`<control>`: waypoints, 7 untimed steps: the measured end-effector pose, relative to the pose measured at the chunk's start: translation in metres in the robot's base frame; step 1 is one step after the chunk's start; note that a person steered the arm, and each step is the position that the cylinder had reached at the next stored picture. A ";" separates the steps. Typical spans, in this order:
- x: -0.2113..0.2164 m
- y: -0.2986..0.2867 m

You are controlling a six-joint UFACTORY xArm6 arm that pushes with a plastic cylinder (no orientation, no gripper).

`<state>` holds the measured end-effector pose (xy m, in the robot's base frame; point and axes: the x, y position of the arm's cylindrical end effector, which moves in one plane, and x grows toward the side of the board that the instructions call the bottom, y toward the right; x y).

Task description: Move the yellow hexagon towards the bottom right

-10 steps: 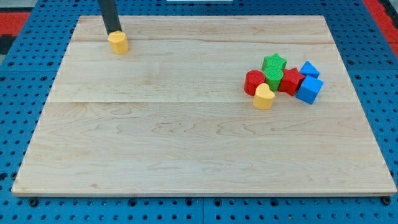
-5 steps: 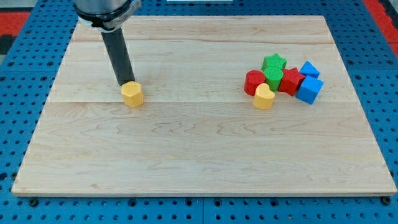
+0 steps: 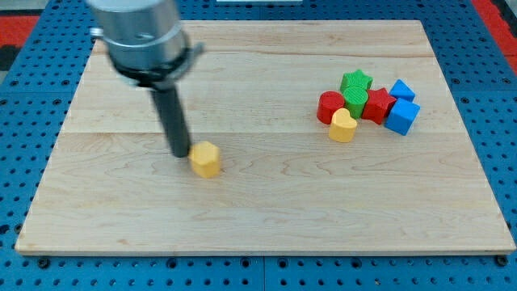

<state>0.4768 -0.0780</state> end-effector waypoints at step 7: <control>0.090 0.080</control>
